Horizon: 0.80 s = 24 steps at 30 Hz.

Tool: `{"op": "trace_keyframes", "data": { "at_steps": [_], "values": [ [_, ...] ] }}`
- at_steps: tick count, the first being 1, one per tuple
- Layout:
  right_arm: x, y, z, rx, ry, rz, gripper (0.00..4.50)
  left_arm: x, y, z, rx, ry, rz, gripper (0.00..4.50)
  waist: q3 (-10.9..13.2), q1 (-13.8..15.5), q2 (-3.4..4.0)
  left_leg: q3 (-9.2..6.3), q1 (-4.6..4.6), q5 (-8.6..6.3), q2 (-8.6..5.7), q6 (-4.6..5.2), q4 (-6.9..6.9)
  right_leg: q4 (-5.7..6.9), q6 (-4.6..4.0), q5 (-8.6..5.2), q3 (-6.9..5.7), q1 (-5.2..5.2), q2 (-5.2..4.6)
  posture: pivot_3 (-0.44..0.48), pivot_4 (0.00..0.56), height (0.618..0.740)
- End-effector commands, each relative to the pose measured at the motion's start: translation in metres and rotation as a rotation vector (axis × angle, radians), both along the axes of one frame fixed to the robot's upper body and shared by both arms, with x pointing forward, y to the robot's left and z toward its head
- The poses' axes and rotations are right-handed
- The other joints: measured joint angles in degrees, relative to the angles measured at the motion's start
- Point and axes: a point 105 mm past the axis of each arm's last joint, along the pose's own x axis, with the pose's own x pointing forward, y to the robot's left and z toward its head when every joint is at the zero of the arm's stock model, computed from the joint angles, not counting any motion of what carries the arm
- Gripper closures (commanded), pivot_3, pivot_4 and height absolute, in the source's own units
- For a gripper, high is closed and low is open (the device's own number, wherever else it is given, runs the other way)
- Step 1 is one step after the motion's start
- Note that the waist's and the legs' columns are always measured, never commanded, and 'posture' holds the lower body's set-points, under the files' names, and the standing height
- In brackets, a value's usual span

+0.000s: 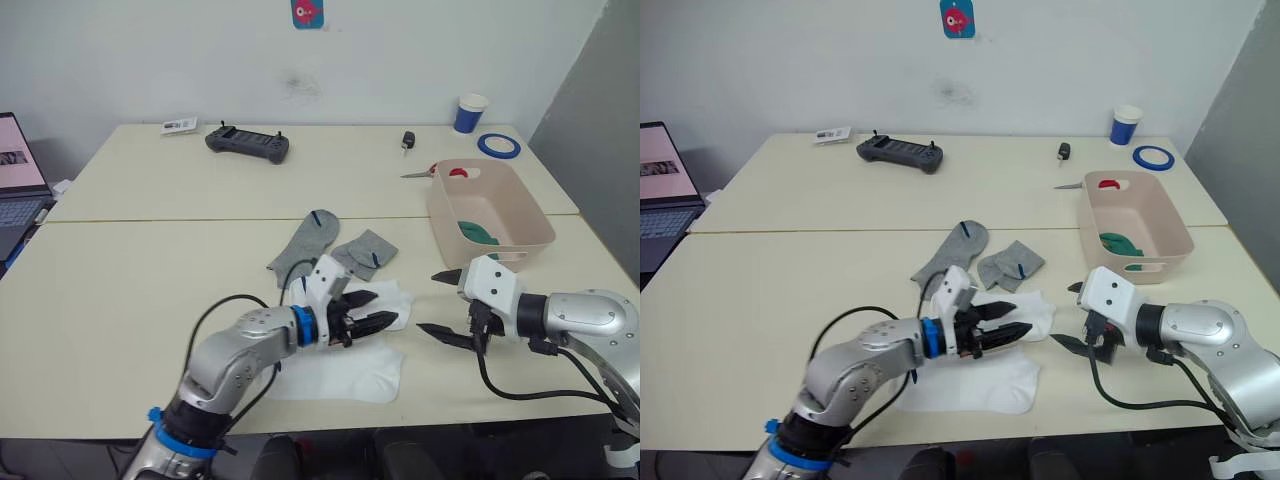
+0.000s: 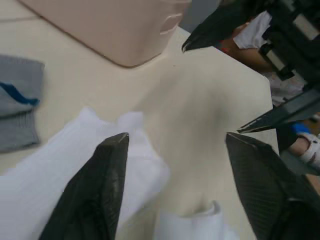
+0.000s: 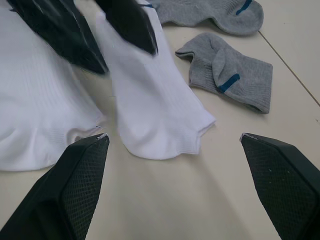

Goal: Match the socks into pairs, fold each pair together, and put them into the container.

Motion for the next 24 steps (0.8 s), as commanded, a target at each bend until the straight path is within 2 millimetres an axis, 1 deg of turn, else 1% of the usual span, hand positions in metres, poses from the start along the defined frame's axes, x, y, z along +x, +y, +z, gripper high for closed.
{"op": "trace_keyframes", "data": {
  "at_steps": [1,2,3,5,8,10,12,15,19,22,24],
  "values": [
    [0.001,0.006,0.014,0.027,-0.063,0.028,0.00,-0.006,0.032,0.028,-0.039,-0.067,0.058,0.24,0.00,-0.03,0.01,0.00,0.00,0.00,0.02,0.00,0.00,0.00,0.00,0.00,0.00,0.00,0.00,0.000,0.150,0.740],
    [0.002,0.007,0.014,0.038,-0.063,0.033,0.00,-0.002,0.045,0.032,-0.040,-0.079,0.108,0.02,0.00,-0.06,0.00,0.00,-0.01,0.00,0.02,0.00,0.00,-0.01,0.00,-0.01,-0.01,-0.01,0.00,0.000,0.150,0.740],
    [0.002,0.010,0.015,0.047,-0.065,0.041,0.00,0.006,0.062,0.035,-0.037,-0.104,0.186,0.02,0.00,-0.04,0.01,0.00,-0.01,0.00,0.03,0.00,-0.01,-0.02,-0.01,-0.01,-0.01,-0.01,0.00,0.000,0.150,0.740],
    [0.002,0.014,0.015,0.062,-0.065,0.054,0.00,0.020,0.090,0.036,-0.023,-0.126,0.307,0.02,0.00,0.12,0.01,0.00,-0.01,0.00,0.03,0.00,0.00,-0.01,-0.01,-0.01,-0.04,-0.01,0.00,0.000,0.150,0.740],
    [0.002,0.022,0.018,0.093,-0.064,0.087,0.00,0.027,0.125,0.028,-0.027,-0.057,0.384,0.02,0.00,0.15,0.01,0.01,-0.01,0.00,0.02,0.00,0.03,-0.02,-0.01,-0.01,-0.05,0.01,-0.01,0.000,0.150,0.740],
    [0.000,0.028,0.020,0.122,-0.060,0.114,0.00,0.025,0.140,0.018,-0.040,0.022,0.413,0.02,0.01,0.13,0.01,0.05,-0.02,0.00,0.02,0.00,0.02,-0.04,-0.02,-0.01,-0.02,-0.01,-0.02,0.000,0.150,0.740],
    [-0.002,0.033,0.023,0.145,-0.055,0.130,0.00,0.018,0.144,0.006,-0.035,0.096,0.401,0.02,0.01,0.11,0.00,0.04,-0.04,0.00,0.04,0.00,0.01,-0.06,-0.04,-0.03,-0.05,-0.01,-0.02,0.000,0.150,0.740],
    [-0.003,0.034,0.022,0.146,-0.052,0.138,0.00,0.016,0.141,-0.010,-0.064,0.192,0.408,0.02,0.02,0.31,0.00,0.03,-0.08,-0.01,0.06,0.00,-0.02,-0.06,-0.10,-0.09,-0.09,-0.03,-0.03,0.000,0.150,0.740],
    [-0.004,0.036,0.021,0.140,-0.046,0.146,0.00,0.017,0.126,-0.026,-0.102,0.288,0.392,0.02,0.02,0.30,-0.01,0.02,-0.08,-0.01,0.08,0.00,-0.01,-0.04,-0.11,-0.09,-0.12,-0.02,-0.04,0.000,0.150,0.740],
    [-0.006,0.036,0.020,0.138,-0.042,0.145,0.00,0.019,0.116,-0.039,-0.089,0.332,0.386,0.02,0.01,0.26,-0.01,0.02,-0.06,0.00,0.08,0.00,0.00,-0.01,-0.10,-0.08,-0.12,-0.02,-0.04,0.000,0.150,0.740],
    [-0.007,0.036,0.020,0.135,-0.039,0.142,0.00,0.022,0.110,-0.044,-0.083,0.348,0.383,0.02,0.01,0.27,-0.01,0.02,-0.06,0.00,0.07,0.00,0.00,0.00,-0.10,-0.07,-0.11,-0.02,-0.03,0.000,0.150,0.740]
  ]
}}
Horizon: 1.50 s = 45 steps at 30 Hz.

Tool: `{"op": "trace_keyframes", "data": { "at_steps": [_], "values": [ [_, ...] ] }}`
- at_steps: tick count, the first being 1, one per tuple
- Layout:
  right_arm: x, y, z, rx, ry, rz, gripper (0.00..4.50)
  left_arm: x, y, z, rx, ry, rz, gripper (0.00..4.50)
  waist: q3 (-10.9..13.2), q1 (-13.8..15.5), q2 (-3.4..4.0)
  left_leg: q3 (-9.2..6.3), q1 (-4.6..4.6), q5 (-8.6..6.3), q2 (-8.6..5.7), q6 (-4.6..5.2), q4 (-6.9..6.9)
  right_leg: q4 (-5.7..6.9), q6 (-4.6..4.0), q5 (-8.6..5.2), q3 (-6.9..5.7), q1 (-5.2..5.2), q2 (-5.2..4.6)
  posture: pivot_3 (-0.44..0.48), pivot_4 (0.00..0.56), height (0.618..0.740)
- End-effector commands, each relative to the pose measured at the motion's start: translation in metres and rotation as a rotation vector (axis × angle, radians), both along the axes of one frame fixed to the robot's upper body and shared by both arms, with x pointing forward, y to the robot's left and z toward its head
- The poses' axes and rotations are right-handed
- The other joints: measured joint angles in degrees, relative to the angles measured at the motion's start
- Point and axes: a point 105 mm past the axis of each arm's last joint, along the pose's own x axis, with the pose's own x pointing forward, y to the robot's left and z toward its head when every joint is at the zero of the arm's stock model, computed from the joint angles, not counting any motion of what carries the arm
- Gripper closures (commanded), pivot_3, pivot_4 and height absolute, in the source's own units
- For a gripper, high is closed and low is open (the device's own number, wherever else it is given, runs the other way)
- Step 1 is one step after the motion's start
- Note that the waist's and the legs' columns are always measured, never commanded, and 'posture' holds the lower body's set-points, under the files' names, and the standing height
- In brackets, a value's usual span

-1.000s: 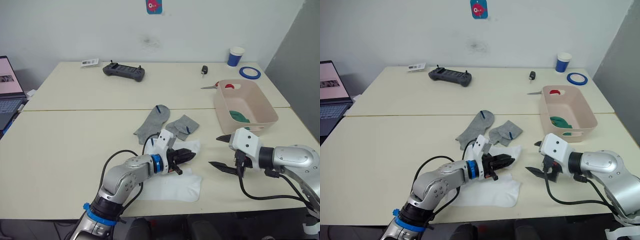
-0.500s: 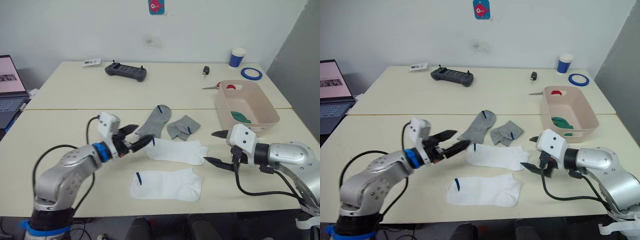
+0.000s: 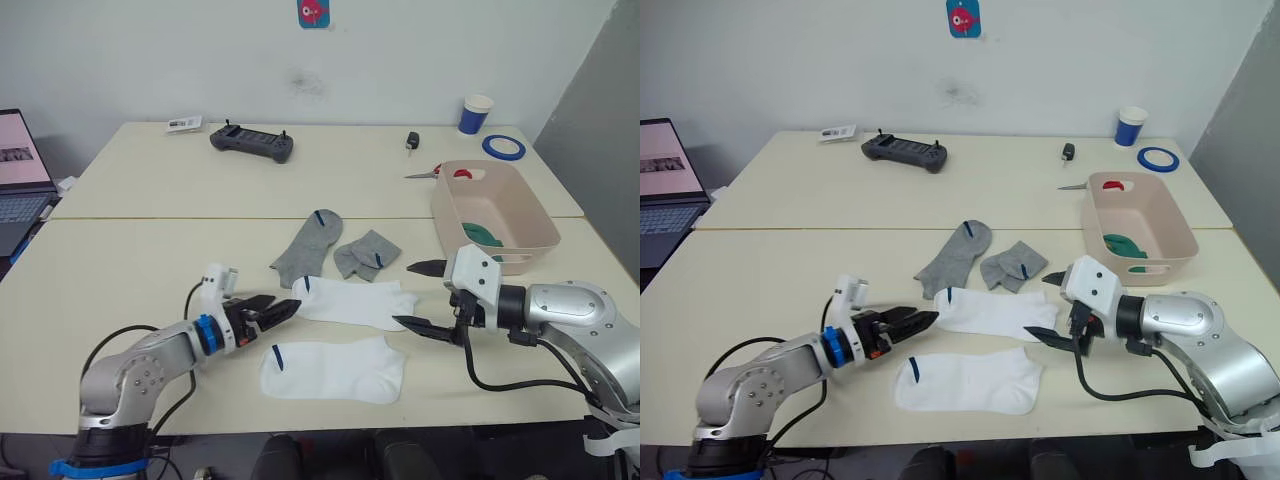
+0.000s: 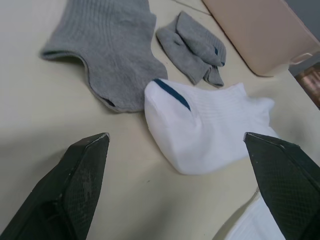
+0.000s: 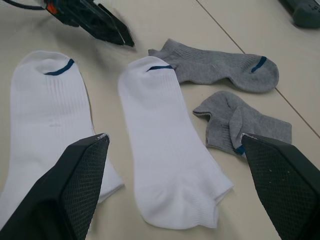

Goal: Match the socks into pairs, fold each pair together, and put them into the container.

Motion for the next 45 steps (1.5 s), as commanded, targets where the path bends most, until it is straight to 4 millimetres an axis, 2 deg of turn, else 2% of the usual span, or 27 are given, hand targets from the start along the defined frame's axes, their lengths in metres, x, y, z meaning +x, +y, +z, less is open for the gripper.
{"op": "trace_keyframes", "data": {
  "at_steps": [1,4,11,17,23,27,30,36,40,41,45],
  "values": [
    [-0.006,0.003,0.006,-0.009,-0.026,0.021,0.00,0.007,-0.009,-0.003,0.011,0.003,-0.005,0.02,0.00,0.05,0.00,-0.02,0.00,0.00,0.01,0.00,0.00,0.01,0.00,0.00,-0.02,0.00,0.00,0.000,0.150,0.740],
    [-0.007,0.002,0.004,-0.018,-0.025,0.015,0.00,0.014,-0.017,-0.009,0.016,0.014,-0.005,0.57,-0.02,0.21,0.02,-0.02,0.01,0.00,-0.02,-0.01,0.02,0.01,0.01,0.00,-0.03,0.05,0.00,0.000,0.150,0.740],
    [-0.003,-0.005,0.001,0.000,-0.009,-0.045,0.00,0.018,-0.026,-0.014,0.025,0.026,-0.034,2.68,-0.02,0.16,0.02,0.00,0.00,0.00,-0.03,-0.01,0.03,0.00,0.06,0.03,0.01,0.06,-0.01,0.000,0.150,0.740],
    [0.024,-0.015,-0.020,0.117,0.032,-0.286,0.00,0.015,-0.028,-0.011,0.014,0.008,-0.031,4.48,-0.04,0.00,-0.01,0.00,0.00,0.00,-0.02,-0.01,0.01,-0.01,0.05,0.03,0.04,0.04,0.00,0.000,0.150,0.740],
    [0.039,-0.011,-0.050,0.161,0.075,-0.400,0.00,0.014,-0.028,-0.008,0.013,-0.014,-0.018,4.48,-0.04,-0.11,0.00,0.01,0.01,0.01,-0.02,-0.01,0.00,0.01,0.04,0.03,0.05,0.02,0.00,0.000,0.150,0.740],
    [0.048,-0.017,-0.067,0.216,0.145,-0.494,0.00,0.013,-0.027,-0.008,0.019,-0.022,-0.009,4.48,-0.04,-0.11,0.01,0.01,0.00,0.00,-0.02,-0.01,-0.01,0.00,0.04,0.03,0.06,0.02,0.01,0.000,0.150,0.740],
    [0.049,-0.021,-0.075,0.234,0.201,-0.520,0.64,0.014,-0.026,-0.009,0.022,-0.028,-0.001,4.50,-0.04,-0.11,0.01,0.02,0.00,0.01,-0.02,-0.01,0.00,0.00,0.05,0.03,0.05,0.02,0.01,0.000,0.150,0.740],
    [0.044,-0.018,-0.079,0.220,0.248,-0.488,2.80,0.014,-0.025,-0.010,0.031,-0.039,0.011,4.50,-0.04,-0.12,0.01,0.01,0.01,0.00,-0.02,-0.01,-0.01,0.01,0.04,0.03,0.04,0.02,0.01,0.000,0.150,0.740],
    [0.043,-0.016,-0.073,0.236,0.225,-0.461,4.23,0.014,-0.023,-0.009,0.036,-0.053,0.020,4.50,-0.04,-0.13,0.01,0.01,0.01,0.00,-0.02,-0.01,0.00,0.01,0.04,0.03,0.06,0.02,0.01,0.000,0.150,0.740],
    [0.043,-0.015,-0.071,0.238,0.212,-0.454,4.48,0.015,-0.022,-0.008,0.036,-0.063,0.022,4.50,-0.04,-0.14,0.01,0.01,0.01,0.00,-0.02,-0.01,-0.01,0.01,0.04,0.03,0.05,0.02,0.01,0.000,0.150,0.740],
    [0.044,-0.012,-0.059,0.245,0.152,-0.422,4.48,0.017,-0.019,0.007,0.032,-0.130,0.027,4.50,-0.04,-0.13,0.01,0.01,0.00,0.00,-0.02,-0.01,-0.01,0.01,0.04,0.03,0.04,0.02,0.01,0.000,0.150,0.740]
  ]
}}
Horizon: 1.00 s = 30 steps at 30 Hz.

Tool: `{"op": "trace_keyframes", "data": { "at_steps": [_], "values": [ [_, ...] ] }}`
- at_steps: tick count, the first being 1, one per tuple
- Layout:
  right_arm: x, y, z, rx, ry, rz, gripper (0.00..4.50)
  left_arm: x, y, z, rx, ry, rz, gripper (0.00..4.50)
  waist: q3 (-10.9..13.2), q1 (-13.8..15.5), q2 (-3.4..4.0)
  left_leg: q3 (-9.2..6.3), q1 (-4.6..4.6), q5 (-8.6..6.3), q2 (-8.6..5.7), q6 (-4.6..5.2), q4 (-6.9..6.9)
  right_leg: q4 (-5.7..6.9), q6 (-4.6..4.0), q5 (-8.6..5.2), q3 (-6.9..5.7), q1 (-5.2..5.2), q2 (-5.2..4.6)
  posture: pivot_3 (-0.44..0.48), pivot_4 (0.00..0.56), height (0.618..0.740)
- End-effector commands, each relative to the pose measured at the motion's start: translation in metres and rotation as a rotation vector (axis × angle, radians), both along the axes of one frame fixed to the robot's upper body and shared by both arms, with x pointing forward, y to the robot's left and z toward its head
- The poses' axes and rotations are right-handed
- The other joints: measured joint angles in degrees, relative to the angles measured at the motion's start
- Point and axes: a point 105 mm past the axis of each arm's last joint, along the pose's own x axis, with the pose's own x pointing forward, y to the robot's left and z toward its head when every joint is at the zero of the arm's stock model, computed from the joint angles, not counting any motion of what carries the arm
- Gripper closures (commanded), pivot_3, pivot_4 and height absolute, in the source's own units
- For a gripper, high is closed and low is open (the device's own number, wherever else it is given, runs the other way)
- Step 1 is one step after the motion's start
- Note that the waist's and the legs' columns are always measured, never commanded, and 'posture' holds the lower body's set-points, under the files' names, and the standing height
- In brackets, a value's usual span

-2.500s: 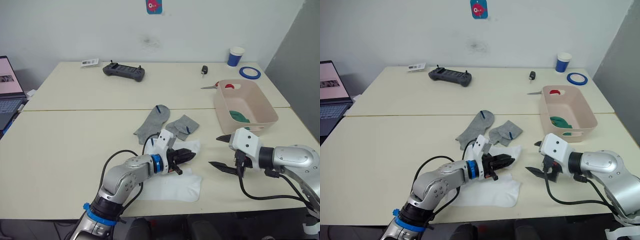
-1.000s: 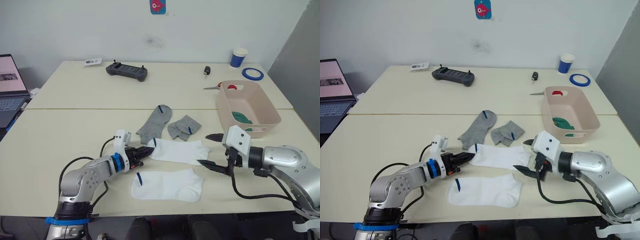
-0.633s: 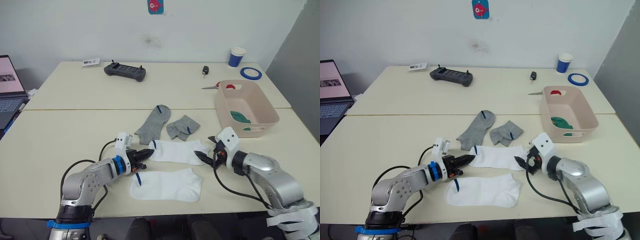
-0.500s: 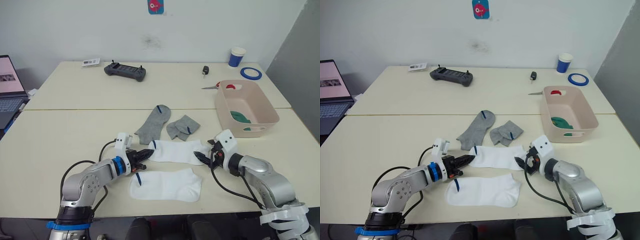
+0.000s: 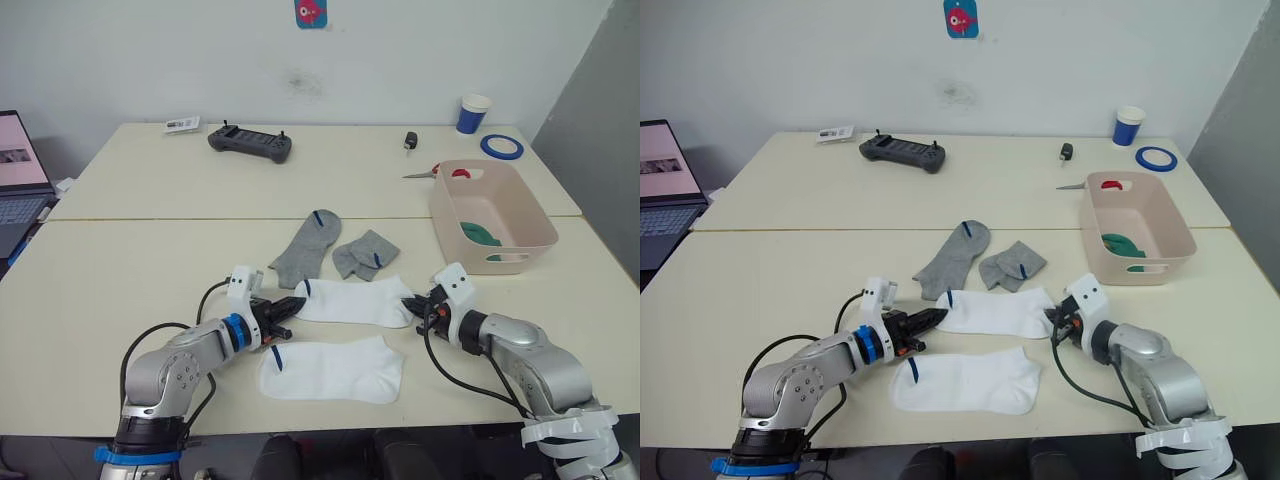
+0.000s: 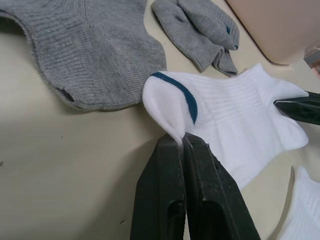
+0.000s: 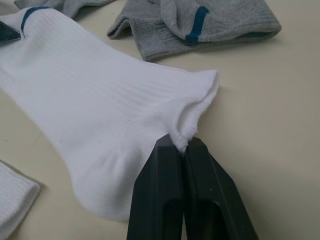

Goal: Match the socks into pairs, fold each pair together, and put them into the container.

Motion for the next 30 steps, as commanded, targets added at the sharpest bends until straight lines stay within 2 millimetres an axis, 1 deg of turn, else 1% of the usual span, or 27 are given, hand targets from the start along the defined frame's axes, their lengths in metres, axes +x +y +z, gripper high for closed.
{"op": "trace_keyframes", "data": {
  "at_steps": [1,4,7,10,12,15,17,18,21,24,27,30],
  "values": [
    [0.000,0.004,0.033,0.011,-0.139,0.050,4.48,0.003,0.005,0.031,-0.004,-0.130,0.004,4.50,0.00,0.00,0.00,0.00,0.00,0.00,0.00,0.00,0.00,0.00,0.00,0.00,0.01,0.00,0.00,0.000,0.150,0.740],
    [-0.010,0.009,0.055,0.013,-0.201,0.114,4.48,-0.001,0.013,0.058,-0.009,-0.198,0.010,4.50,0.01,0.00,0.01,0.00,-0.02,0.00,0.01,0.00,-0.01,-0.01,0.00,0.00,0.01,-0.03,0.00,0.000,0.150,0.740],
    [-0.029,0.014,0.073,0.035,-0.219,0.178,4.48,-0.019,0.021,0.081,-0.034,-0.221,-0.011,4.50,0.02,-0.01,0.01,-0.01,-0.01,0.00,0.03,0.00,-0.05,-0.01,0.00,-0.01,0.00,-0.04,0.01,0.000,0.150,0.740],
    [-0.054,0.020,0.083,0.087,-0.178,0.248,4.48,-0.047,0.026,0.090,-0.098,-0.168,-0.067,4.50,0.01,-0.08,0.02,-0.02,0.00,-0.01,0.04,0.00,-0.08,-0.03,-0.04,-0.07,0.02,-0.03,0.01,0.000,0.150,0.740],
    [-0.068,0.023,0.084,0.115,-0.136,0.282,4.48,-0.065,0.028,0.090,-0.138,-0.110,-0.111,4.50,0.01,-0.06,0.02,-0.04,-0.01,-0.01,0.06,0.01,-0.09,-0.04,-0.04,-0.11,0.01,-0.03,0.00,0.000,0.150,0.740],
    [-0.086,0.024,0.080,0.120,-0.071,0.327,4.48,-0.086,0.032,0.081,-0.136,-0.025,-0.142,4.50,0.03,-0.06,0.02,-0.09,-0.01,-0.01,0.07,0.00,-0.09,-0.03,-0.06,-0.16,0.05,-0.02,-0.03,0.000,0.150,0.740],
    [-0.096,0.024,0.066,0.089,-0.020,0.331,4.48,-0.097,0.034,0.059,-0.098,0.042,-0.105,4.50,0.02,-0.05,0.03,-0.07,0.03,-0.01,0.05,0.00,-0.09,-0.03,-0.16,-0.20,0.06,0.01,-0.10,0.000,0.150,0.740],
    [-0.099,0.023,0.060,0.073,-0.004,0.330,4.48,-0.101,0.034,0.050,-0.089,0.065,-0.088,4.50,0.02,-0.05,0.03,-0.05,0.06,-0.02,0.03,-0.01,-0.10,-0.03,-0.40,-0.35,0.08,0.02,-0.15,0.000,0.150,0.740],
    [-0.104,0.025,0.042,0.025,0.021,0.329,4.48,-0.107,0.035,0.029,-0.078,0.094,-0.014,4.50,0.02,-0.02,0.02,0.04,0.07,-0.01,-0.04,-0.04,-0.09,-0.05,-0.48,-0.40,0.10,0.02,-0.31,0.000,0.150,0.740],
    [-0.103,0.024,0.026,-0.010,0.022,0.299,4.48,-0.111,0.038,0.012,-0.049,0.097,0.058,4.50,-0.01,-0.02,-0.04,0.05,0.09,-0.01,-0.09,-0.05,-0.06,-0.06,-0.49,-0.39,0.10,-0.03,-0.55,0.000,0.150,0.740],
    [-0.101,0.022,0.010,-0.049,0.021,0.279,4.48,-0.115,0.041,-0.007,0.010,0.099,0.082,4.50,-0.03,-0.02,-0.06,0.04,0.11,-0.02,-0.10,-0.07,-0.05,-0.10,-0.50,-0.39,0.10,-0.20,-0.58,0.000,0.150,0.740],
    [-0.098,0.020,0.002,-0.077,0.010,0.273,4.48,-0.116,0.040,-0.021,0.047,0.095,0.094,4.50,-0.02,-0.01,-0.05,0.09,0.09,-0.03,-0.16,-0.08,-0.07,-0.12,-0.49,-0.40,0.12,-0.23,-0.65,0.000,0.150,0.740]
  ]
}}
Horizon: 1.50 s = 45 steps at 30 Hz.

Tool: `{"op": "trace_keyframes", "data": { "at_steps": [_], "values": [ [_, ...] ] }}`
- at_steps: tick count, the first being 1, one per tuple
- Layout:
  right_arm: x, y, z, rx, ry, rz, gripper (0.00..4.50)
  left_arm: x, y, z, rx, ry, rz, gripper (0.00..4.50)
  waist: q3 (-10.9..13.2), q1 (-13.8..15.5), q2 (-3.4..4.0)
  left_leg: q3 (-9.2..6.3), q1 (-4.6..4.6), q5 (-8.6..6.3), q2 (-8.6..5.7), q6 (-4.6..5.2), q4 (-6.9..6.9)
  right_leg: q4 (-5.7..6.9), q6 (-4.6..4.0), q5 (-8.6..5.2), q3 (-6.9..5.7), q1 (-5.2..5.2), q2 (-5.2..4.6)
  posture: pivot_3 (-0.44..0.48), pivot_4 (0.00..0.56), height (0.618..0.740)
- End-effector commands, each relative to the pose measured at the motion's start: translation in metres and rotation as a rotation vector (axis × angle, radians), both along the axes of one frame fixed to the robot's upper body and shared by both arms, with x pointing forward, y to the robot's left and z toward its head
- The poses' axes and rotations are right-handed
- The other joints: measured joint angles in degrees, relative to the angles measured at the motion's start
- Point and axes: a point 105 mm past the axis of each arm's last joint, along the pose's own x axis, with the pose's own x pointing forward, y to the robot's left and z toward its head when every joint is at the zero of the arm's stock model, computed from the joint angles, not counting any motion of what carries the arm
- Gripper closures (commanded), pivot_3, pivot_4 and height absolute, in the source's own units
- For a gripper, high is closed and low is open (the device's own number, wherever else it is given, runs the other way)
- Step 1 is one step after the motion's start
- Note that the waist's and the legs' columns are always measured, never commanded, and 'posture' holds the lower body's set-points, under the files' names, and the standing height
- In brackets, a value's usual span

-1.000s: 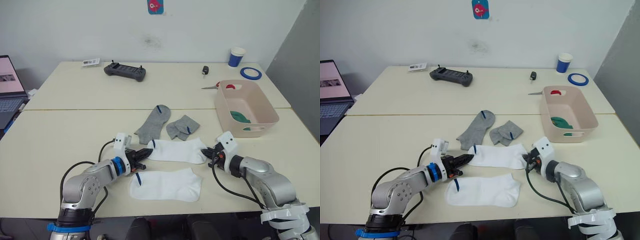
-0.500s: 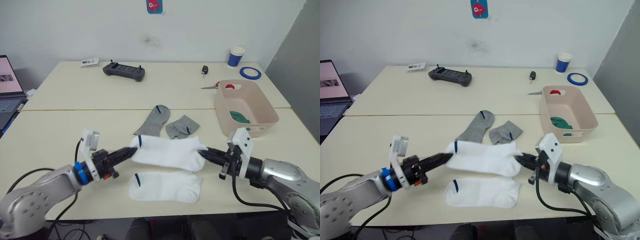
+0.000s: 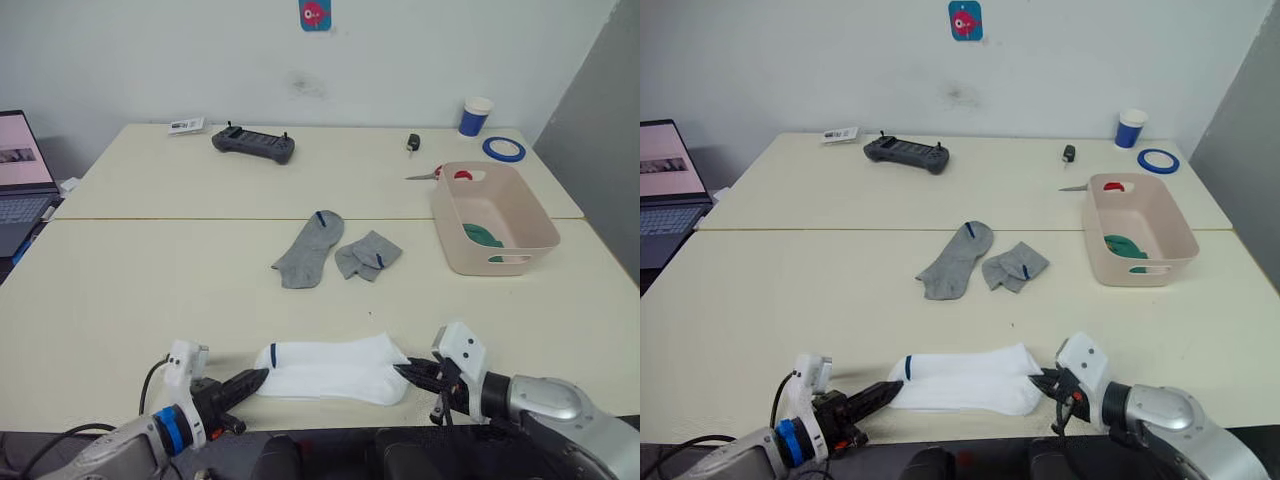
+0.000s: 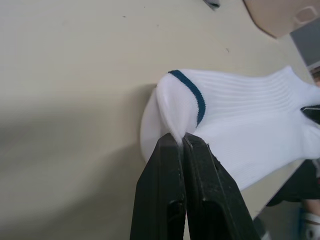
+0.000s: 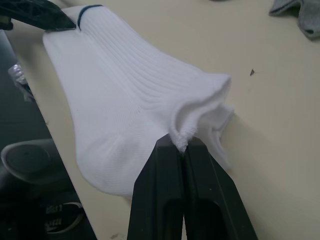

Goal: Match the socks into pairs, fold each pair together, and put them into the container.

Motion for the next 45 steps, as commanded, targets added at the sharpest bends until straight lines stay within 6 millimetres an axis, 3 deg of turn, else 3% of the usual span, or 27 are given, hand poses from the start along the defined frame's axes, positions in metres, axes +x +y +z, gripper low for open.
{"op": "trace_keyframes", "data": {
  "at_steps": [1,7,21,25,30,35,36,41,45],
  "values": [
    [0.006,-0.001,0.001,-0.027,-0.069,0.002,4.48,0.001,-0.001,-0.009,0.045,-0.038,0.010,4.50,0.00,0.01,-0.01,0.03,-0.02,-0.01,0.00,-0.01,0.00,0.00,0.00,0.00,0.00,-0.01,0.00,0.000,0.150,0.740],
    [0.007,-0.001,-0.007,-0.058,-0.072,0.013,4.48,0.006,-0.006,-0.013,0.062,-0.073,0.019,4.50,-0.01,0.02,0.01,0.03,-0.02,-0.01,0.00,-0.01,0.00,-0.01,0.01,0.00,-0.02,0.00,0.03,0.000,0.150,0.740],
    [0.011,-0.005,-0.017,-0.108,-0.065,-0.008,4.48,-0.007,-0.007,-0.020,0.090,-0.069,-0.025,4.50,-0.04,0.00,0.02,0.03,0.01,-0.02,0.02,-0.01,-0.02,-0.02,0.02,-0.01,-0.02,0.00,0.04,0.000,0.150,0.740],
    [0.012,-0.005,-0.011,-0.074,-0.078,-0.015,3.47,-0.011,-0.008,-0.017,0.112,-0.092,-0.062,3.52,-0.07,-0.01,0.03,0.04,0.01,-0.02,0.03,-0.02,-0.02,-0.02,0.02,-0.01,-0.02,-0.01,0.03,0.000,0.150,0.740],
    [0.013,-0.012,0.001,-0.047,-0.089,-0.021,1.65,-0.018,0.001,-0.005,0.184,-0.166,-0.117,2.04,-0.06,-0.01,0.02,0.05,0.00,-0.03,0.06,-0.03,-0.03,-0.03,0.01,-0.02,0.00,-0.02,0.03,0.000,0.150,0.740],
    [0.008,-0.016,0.020,0.030,-0.055,0.000,0.00,-0.012,0.021,0.017,0.167,-0.221,-0.021,0.47,-0.01,-0.01,-0.01,0.00,-0.02,-0.03,0.09,-0.03,-0.06,-0.03,-0.01,-0.03,-0.04,-0.06,0.03,0.000,0.150,0.740],
    [0.007,-0.017,0.023,0.037,-0.049,0.004,0.00,-0.012,0.023,0.019,0.153,-0.211,-0.013,0.25,0.00,-0.02,-0.01,-0.01,-0.03,-0.03,0.08,-0.03,-0.06,-0.03,-0.01,-0.03,-0.05,-0.06,0.03,0.000,0.150,0.740],
    [0.012,-0.017,0.027,0.034,-0.075,-0.009,0.00,-0.008,0.028,0.019,0.127,-0.160,0.033,0.25,0.01,-0.02,-0.03,0.06,-0.05,-0.04,0.07,-0.04,-0.05,-0.06,0.01,-0.04,-0.04,-0.06,0.04,0.000,0.150,0.740],
    [0.018,-0.011,0.014,0.043,-0.060,-0.045,0.00,0.002,0.010,0.012,0.090,-0.124,0.033,0.25,0.00,-0.04,-0.04,0.04,-0.04,-0.04,0.06,-0.04,-0.05,-0.06,0.01,-0.04,-0.04,-0.04,0.10,0.000,0.150,0.740]
  ]
}}
